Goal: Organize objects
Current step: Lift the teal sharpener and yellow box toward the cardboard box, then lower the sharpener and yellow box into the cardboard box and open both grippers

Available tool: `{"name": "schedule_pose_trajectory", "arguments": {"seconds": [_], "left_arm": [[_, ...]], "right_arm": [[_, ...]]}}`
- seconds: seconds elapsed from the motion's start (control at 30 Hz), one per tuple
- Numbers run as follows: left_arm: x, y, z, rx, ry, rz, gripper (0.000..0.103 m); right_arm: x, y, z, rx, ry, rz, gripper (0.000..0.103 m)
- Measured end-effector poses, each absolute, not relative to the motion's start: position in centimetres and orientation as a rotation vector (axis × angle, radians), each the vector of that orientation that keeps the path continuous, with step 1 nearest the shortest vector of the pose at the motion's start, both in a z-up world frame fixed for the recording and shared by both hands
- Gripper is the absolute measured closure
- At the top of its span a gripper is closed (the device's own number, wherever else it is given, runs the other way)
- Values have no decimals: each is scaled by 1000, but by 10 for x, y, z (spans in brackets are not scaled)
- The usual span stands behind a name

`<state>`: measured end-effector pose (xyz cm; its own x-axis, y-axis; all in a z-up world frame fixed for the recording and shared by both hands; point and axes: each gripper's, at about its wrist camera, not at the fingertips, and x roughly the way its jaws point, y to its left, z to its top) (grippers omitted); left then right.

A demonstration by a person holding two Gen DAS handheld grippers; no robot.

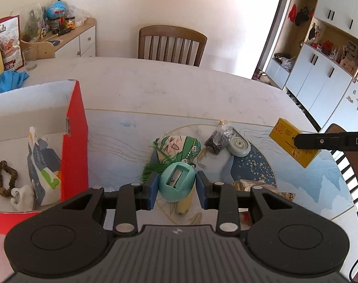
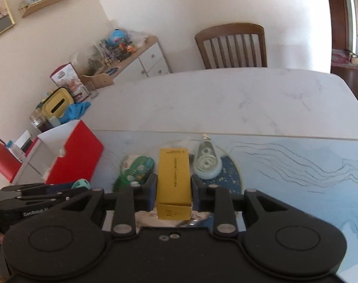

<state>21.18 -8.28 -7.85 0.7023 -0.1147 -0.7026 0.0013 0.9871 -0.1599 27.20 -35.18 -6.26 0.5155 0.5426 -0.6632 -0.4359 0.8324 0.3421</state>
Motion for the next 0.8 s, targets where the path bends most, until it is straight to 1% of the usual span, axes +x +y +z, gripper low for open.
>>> {"name": "schedule_pose_trajectory", "arguments": {"seconds": [0.4, 0.8], "left_arm": [[189, -44, -48, -153, 747, -28, 70], [176, 45, -31, -156, 721, 50, 70]], "right_arm": [[255, -279, -23, 28, 801, 734, 75], [246, -185, -13, -32, 790, 812, 75]]}}
